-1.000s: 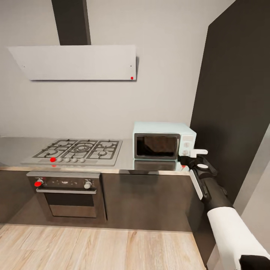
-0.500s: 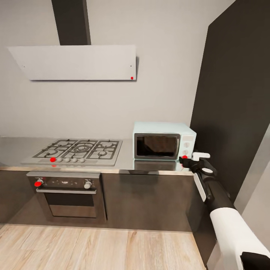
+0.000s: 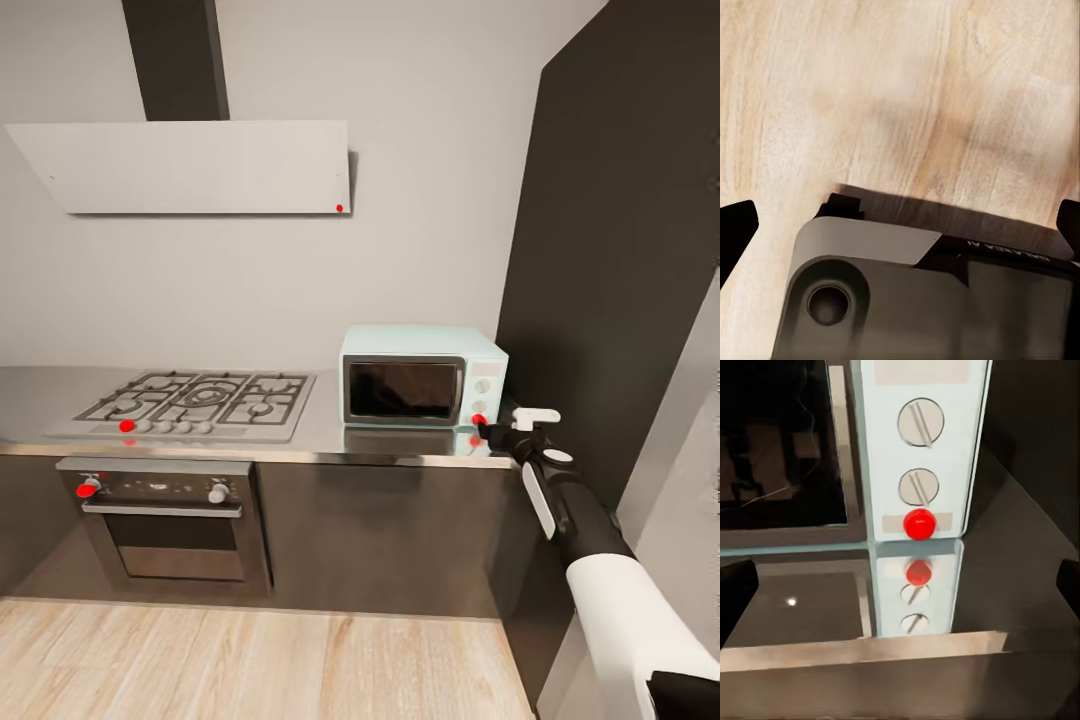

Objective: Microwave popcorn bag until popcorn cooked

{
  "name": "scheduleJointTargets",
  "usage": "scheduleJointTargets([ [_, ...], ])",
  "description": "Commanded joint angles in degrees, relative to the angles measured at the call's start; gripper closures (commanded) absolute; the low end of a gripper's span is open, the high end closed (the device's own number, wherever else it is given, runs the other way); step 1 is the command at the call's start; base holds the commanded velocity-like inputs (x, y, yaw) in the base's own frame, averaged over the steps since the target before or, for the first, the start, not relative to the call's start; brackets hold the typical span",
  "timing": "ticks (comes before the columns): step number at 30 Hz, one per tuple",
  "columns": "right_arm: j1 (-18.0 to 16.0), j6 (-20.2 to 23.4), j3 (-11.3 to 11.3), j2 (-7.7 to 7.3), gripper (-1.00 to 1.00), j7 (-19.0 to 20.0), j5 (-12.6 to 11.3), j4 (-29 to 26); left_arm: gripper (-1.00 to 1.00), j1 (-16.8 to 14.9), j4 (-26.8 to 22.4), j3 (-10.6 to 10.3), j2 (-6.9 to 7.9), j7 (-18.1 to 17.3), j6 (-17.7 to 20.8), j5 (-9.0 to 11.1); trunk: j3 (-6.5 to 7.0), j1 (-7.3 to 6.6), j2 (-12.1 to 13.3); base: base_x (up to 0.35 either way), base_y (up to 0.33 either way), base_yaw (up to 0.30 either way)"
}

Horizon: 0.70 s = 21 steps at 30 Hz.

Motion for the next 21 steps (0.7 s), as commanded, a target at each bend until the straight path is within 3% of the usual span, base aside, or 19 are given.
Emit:
scheduleJointTargets([
  [1,-0.03,0.28,-0.08,0.06,-1.00,0.07,0.09,0.35,-1.00,-0.06,0.09,-0.49,0.06,-0.11,-0.27,0.58,-0.07,0.00,-0.05,0.000,-0.075,0.000],
  [14,-0.02,-2.70,0.02,1.31,-1.00,-5.88,0.32,4.04,-1.00,-0.08,0.09,-0.47,0.06,-0.08,-0.40,0.64,-0.07,0.00,-0.05,0.000,-0.006,0.000],
  [21,-0.02,-2.94,0.02,1.25,-1.00,-6.25,0.04,4.32,-1.00,-0.03,0.09,-0.49,0.23,-0.17,-0.38,0.58,-0.07,0.00,-0.05,0.188,0.000,0.000],
])
